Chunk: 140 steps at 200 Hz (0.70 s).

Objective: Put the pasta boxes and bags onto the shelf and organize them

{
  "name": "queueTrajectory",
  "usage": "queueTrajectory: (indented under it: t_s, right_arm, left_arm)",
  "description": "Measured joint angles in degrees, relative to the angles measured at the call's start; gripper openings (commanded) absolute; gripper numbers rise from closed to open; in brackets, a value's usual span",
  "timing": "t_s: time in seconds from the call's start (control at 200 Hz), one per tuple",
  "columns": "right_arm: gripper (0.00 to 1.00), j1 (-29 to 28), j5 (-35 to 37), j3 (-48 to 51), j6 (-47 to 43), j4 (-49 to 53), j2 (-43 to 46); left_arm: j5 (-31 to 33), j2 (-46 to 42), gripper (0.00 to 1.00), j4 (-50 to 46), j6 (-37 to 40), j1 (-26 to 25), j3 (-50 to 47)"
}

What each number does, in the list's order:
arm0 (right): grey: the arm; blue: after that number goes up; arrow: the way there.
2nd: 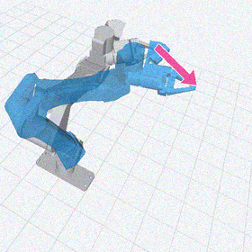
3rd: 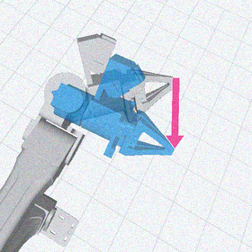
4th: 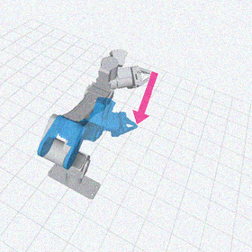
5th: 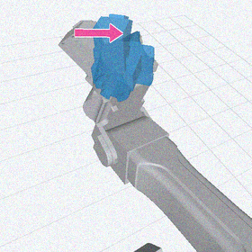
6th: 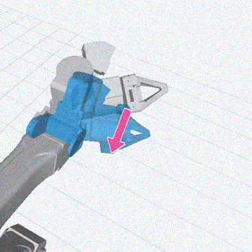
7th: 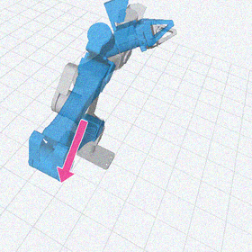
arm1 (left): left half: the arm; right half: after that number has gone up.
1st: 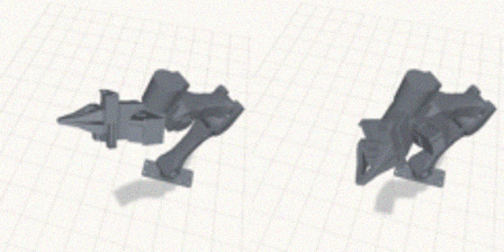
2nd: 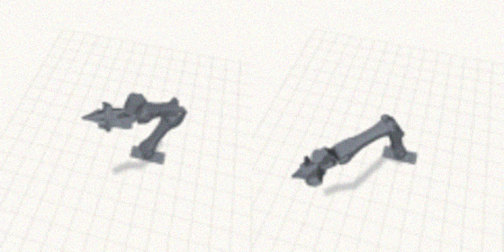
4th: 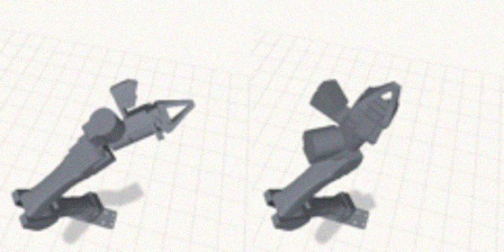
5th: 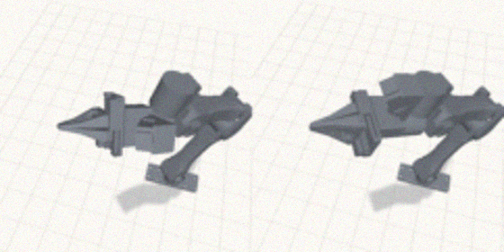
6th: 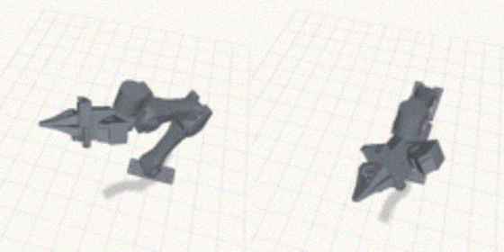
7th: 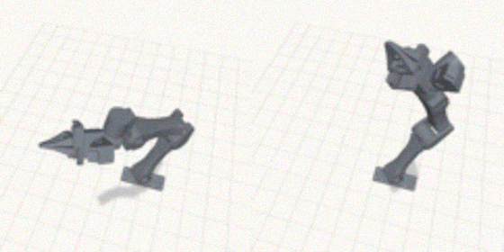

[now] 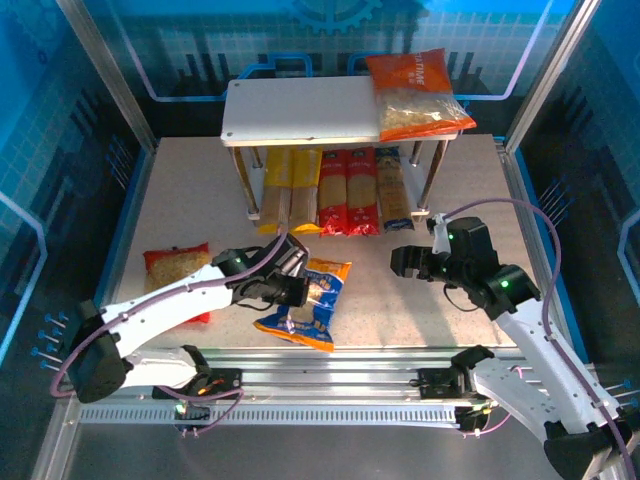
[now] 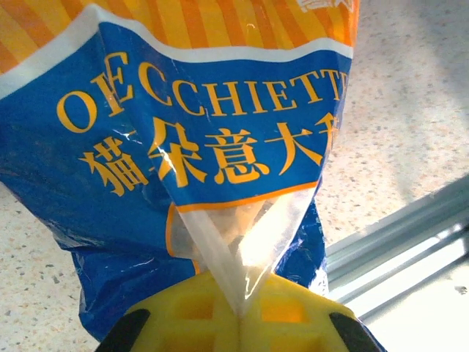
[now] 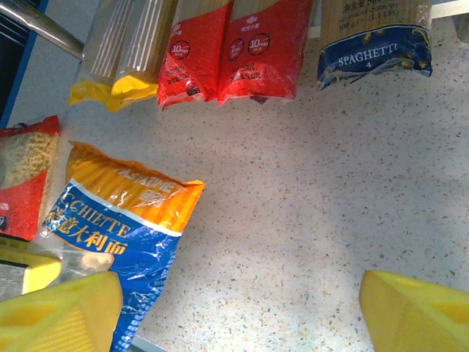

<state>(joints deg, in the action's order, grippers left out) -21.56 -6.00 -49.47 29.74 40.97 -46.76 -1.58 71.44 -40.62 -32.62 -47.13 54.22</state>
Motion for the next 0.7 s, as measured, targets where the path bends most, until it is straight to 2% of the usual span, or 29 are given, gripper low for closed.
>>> queueTrajectory:
  t_s: [0.4, 0.7]
  right_arm:
    - [0.84, 0.0, 0.2, 1.0, 0.0, -1.2, -0.1]
    - [0.84, 0.3, 0.2, 1.0, 0.2, -2.3, -1.8]
  left_arm:
    - [-2.5, -5.6, 0.0, -3.5, 3.3, 3.6, 12.1]
    - [-2.8, -4.3, 0.0, -9.3, 10.6, 6.2, 31.4]
